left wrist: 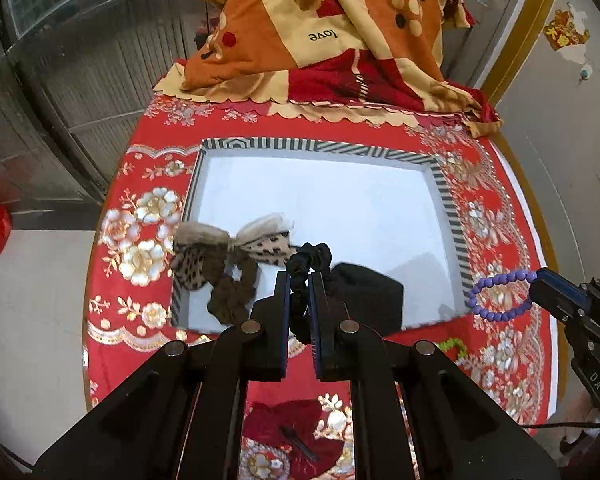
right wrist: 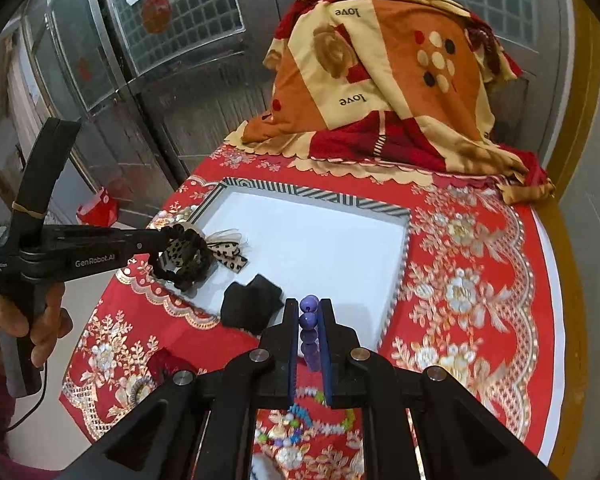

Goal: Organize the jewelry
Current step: 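Carry both items into the white tray and open both grippers to release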

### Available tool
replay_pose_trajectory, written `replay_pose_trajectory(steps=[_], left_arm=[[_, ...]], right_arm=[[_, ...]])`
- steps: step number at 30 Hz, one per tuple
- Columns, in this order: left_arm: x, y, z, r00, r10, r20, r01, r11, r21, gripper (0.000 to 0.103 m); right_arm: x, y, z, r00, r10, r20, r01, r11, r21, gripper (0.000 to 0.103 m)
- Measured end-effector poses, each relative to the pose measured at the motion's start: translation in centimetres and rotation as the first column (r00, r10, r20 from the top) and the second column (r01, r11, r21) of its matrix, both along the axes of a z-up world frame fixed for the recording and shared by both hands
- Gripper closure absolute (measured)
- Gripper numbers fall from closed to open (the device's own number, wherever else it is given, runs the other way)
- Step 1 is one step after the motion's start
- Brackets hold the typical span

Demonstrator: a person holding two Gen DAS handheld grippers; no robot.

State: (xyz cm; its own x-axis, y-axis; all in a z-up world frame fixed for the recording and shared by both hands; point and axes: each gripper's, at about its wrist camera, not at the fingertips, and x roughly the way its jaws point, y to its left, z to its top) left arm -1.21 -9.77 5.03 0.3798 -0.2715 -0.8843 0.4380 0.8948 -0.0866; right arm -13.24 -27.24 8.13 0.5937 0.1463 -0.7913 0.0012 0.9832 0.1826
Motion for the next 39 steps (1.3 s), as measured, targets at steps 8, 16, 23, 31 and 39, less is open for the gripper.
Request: replay_pose_trajectory(steps=[8, 16, 23, 31, 39], left_arm=[[3.4, -1.5, -1.1, 1.000, 0.024, -0.016, -0.024, 0.999, 0.026, 0.096], [8.4, -2.5, -2.8, 0.994, 0.078, -0.074, -0.077, 0.997, 0.015, 0.096], [12.5, -2.5, -5.3, 0.983, 0.144, -0.116, -0.143, 0.990, 0.019, 0.096], [14.7, -1.2, -8.9, 0.964, 0.209, -0.162, -0.202, 0.977, 0.063, 0.096], [14.8, -0.7, -9.9, 0.961, 0.221, -0.167, -0.210, 0.974, 0.081, 0.095]], right_arm=[[4.4, 0.4, -1.5, 0.999, 0.045, -0.029, -0.045, 0.999, 0.000, 0.094], [9.8, 2.0, -3.4, 0.993, 0.112, -0.048, -0.109, 0.993, 0.051, 0.094], [14.2, 2.9, -6.4, 0.985, 0.143, -0.095, -0.130, 0.983, 0.133, 0.094], [16.2, 0.9, -11.6, 0.974, 0.082, -0.209, -0.042, 0.981, 0.189, 0.094], [17.1, 1.2, -14.3, 0.961, 0.061, -0.269, -0.008, 0.981, 0.193, 0.094]])
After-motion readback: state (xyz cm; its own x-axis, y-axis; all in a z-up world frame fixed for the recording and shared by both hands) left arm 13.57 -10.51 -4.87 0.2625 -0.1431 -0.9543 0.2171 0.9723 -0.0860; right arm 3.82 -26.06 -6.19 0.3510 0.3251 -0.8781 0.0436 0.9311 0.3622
